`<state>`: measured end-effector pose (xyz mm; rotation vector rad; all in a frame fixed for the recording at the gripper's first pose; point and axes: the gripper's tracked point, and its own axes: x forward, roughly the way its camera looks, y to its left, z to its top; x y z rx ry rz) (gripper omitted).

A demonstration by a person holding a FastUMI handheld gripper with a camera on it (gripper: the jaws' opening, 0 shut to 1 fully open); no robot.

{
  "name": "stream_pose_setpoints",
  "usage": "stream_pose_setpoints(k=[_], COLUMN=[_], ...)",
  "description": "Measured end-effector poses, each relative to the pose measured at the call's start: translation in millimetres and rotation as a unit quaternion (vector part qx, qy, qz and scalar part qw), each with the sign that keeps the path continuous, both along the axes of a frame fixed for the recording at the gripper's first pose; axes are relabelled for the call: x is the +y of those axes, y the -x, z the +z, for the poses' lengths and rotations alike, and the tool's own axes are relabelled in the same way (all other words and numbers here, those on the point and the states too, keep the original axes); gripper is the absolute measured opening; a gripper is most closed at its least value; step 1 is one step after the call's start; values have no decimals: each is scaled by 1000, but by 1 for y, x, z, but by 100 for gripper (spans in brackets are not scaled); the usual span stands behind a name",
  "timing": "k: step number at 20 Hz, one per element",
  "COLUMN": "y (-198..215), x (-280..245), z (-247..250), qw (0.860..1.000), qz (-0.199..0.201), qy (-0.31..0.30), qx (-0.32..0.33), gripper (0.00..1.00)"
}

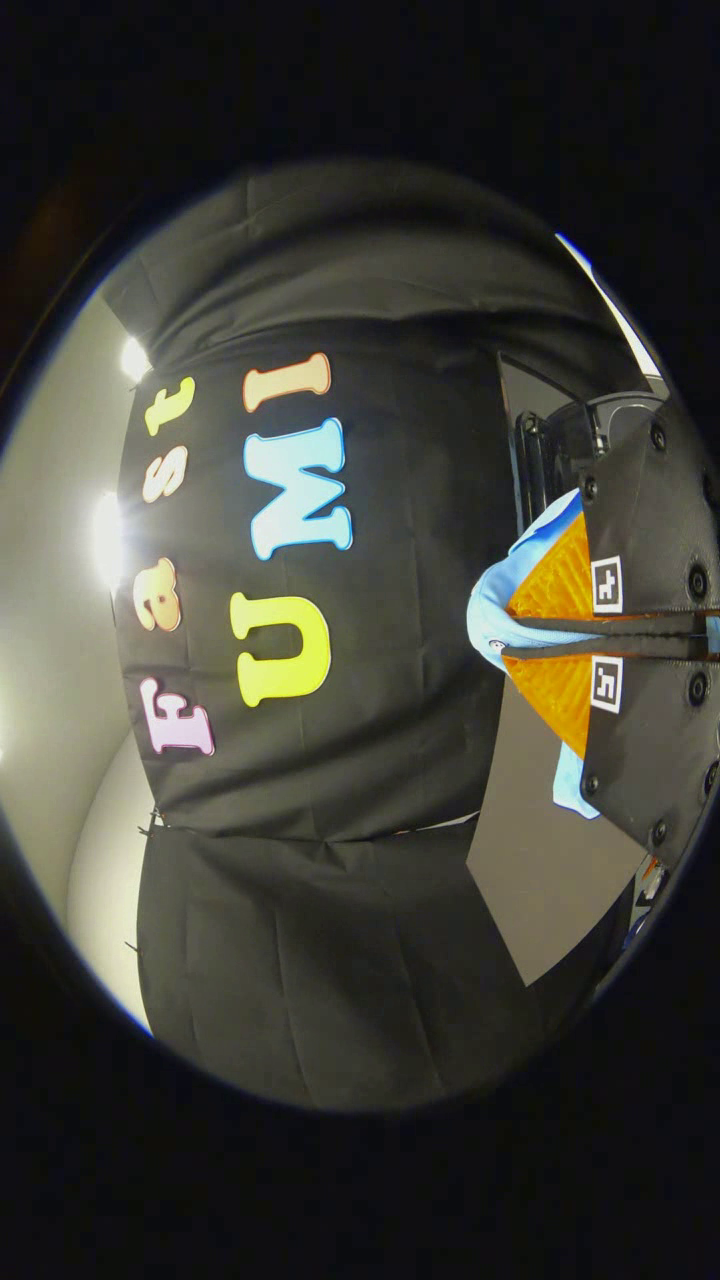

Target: Put the clothes into the washing machine and then close the washing machine lid.

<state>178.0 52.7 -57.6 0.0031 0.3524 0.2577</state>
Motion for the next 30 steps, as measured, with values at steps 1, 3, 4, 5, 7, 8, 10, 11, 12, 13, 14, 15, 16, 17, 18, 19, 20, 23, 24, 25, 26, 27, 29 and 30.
stream_pose_setpoints(k=[1,3,4,5,7,8,10,11,12,13,14,15,16,17,18,19,20,23,24,25,26,27,29,30], y=[0,0,0,0,-1,-2,-3,-3,-2,-2,-2,-1,-2,-2,-3,-4,-2,0,-1,0,1,2,-3,-8], x=[-7,-19,-25,-32,-45,-52,-64,-68,-72,-74,-76,-79,-82,-84,-86,-86,-88,-89,-89,-92,-96,-96,-98,-99], z=[-2,-12,-18,-23,-36,-43,-58,-66,-75,-83,-92,-100,-109,-116,-124,-130,-137,-156,-163,-169,-172,-172,-158,-157], qw=[1000,1000,1000,1000,999,999,998,998,998,997,997,996,996,995,995,994,994,992,992,991,990,990,992,992], qz=[-5,-12,-16,-21,-30,-36,-43,-44,-45,-45,-45,-47,-49,-53,-55,-56,-58,-58,-58,-62,-67,-69,-78,-82], qy=[4,9,12,14,17,19,25,29,33,36,40,43,46,46,43,42,43,45,50,56,61,57,53,57], qx=[1,4,7,10,18,23,32,37,43,49,55,60,64,70,76,82,85,100,104,106,108,107,80,71], gripper=[2,2,2,2,2,2,2,2,2,2,2,2,2,2,2,2,2,4,8,11,16,20,42,60])
